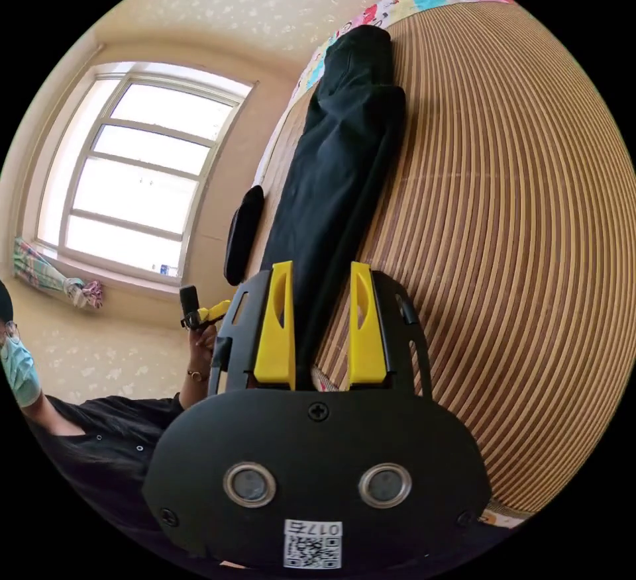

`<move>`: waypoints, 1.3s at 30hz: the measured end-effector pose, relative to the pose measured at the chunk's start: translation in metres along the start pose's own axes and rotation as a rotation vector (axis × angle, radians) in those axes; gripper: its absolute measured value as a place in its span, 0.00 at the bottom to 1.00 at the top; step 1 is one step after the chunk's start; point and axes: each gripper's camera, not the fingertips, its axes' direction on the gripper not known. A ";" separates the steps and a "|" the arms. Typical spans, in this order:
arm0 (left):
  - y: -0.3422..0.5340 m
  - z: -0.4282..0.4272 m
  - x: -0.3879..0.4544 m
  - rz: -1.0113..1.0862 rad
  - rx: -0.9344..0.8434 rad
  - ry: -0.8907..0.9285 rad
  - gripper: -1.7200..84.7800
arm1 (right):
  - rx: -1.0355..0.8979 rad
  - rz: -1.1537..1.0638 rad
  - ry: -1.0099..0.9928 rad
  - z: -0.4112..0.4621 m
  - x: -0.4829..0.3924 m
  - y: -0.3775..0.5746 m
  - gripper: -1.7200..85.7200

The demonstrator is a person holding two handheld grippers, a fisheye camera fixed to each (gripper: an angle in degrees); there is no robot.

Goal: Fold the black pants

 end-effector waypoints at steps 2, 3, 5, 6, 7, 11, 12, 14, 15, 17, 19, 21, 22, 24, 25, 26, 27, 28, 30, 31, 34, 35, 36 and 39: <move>-0.029 0.022 -0.012 -0.016 -0.028 -0.014 0.17 | 0.016 0.010 -0.059 -0.005 0.004 0.018 0.16; -0.042 0.035 -0.020 -0.050 -0.041 -0.007 0.18 | 0.026 0.031 -0.088 -0.009 0.005 0.025 0.17; -0.053 0.055 -0.028 -0.094 -0.074 0.048 0.20 | 0.029 0.057 -0.157 -0.013 0.007 0.026 0.18; -0.058 0.069 -0.033 -0.124 -0.111 0.082 0.20 | 0.012 0.067 -0.199 -0.014 0.007 0.021 0.18; -0.061 0.083 -0.035 -0.141 -0.147 0.107 0.18 | -0.002 0.069 -0.210 -0.014 0.007 0.017 0.18; -0.066 0.111 -0.041 -0.176 -0.201 0.134 0.12 | -0.138 0.064 -0.199 -0.002 0.003 -0.010 0.15; -0.066 0.118 -0.044 -0.198 -0.214 0.213 0.12 | -0.156 0.053 -0.205 -0.004 0.000 -0.015 0.14; -0.061 0.122 -0.047 -0.240 -0.207 0.346 0.12 | -0.155 0.025 -0.201 -0.019 -0.009 -0.016 0.10; -0.055 0.119 -0.043 -0.237 -0.173 0.398 0.11 | -0.127 -0.021 -0.240 -0.038 -0.020 -0.012 0.09; -0.048 0.105 -0.021 -0.162 -0.089 0.501 0.09 | -0.071 -0.090 -0.332 -0.073 -0.040 -0.003 0.07; -0.044 0.090 0.033 -0.024 -0.047 0.635 0.09 | -0.015 -0.183 -0.453 -0.111 -0.068 0.008 0.06; -0.045 0.074 0.096 0.127 -0.038 0.624 0.09 | 0.045 -0.343 -0.527 -0.165 -0.123 0.023 0.05; -0.046 0.061 0.143 0.232 -0.023 0.583 0.09 | 0.063 -0.391 -0.528 -0.179 -0.139 0.027 0.04; -0.043 0.039 0.219 0.396 0.002 0.495 0.09 | 0.115 -0.590 -0.498 -0.240 -0.213 0.050 0.04; -0.037 0.027 0.270 0.514 0.004 0.410 0.08 | 0.128 -0.642 -0.481 -0.255 -0.232 0.058 0.04; -0.033 0.022 0.295 0.574 0.015 0.379 0.08 | 0.169 -0.737 -0.443 -0.285 -0.268 0.074 0.03; -0.024 0.013 0.338 0.662 0.056 0.344 0.08 | 0.207 -0.820 -0.422 -0.313 -0.301 0.091 0.03; -0.015 0.007 0.378 0.738 0.087 0.331 0.08 | 0.224 -0.858 -0.417 -0.326 -0.316 0.098 0.03; -0.005 0.000 0.427 0.830 0.134 0.329 0.08 | 0.286 -0.964 -0.408 -0.372 -0.367 0.122 0.03; -0.001 -0.002 0.453 0.853 0.160 0.308 0.09 | 0.295 -0.973 -0.400 -0.381 -0.378 0.125 0.03; -0.006 0.008 0.491 0.867 0.207 0.228 0.09 | 0.348 -0.968 -0.342 -0.414 -0.410 0.121 0.03; -0.011 0.012 0.493 0.850 0.210 0.222 0.09 | 0.360 -0.939 -0.322 -0.420 -0.412 0.110 0.03; -0.024 0.021 0.491 0.802 0.206 0.214 0.09 | 0.357 -0.902 -0.316 -0.423 -0.409 0.094 0.03; -0.070 0.052 0.462 0.667 0.180 0.235 0.09 | 0.331 -0.779 -0.340 -0.418 -0.382 0.040 0.03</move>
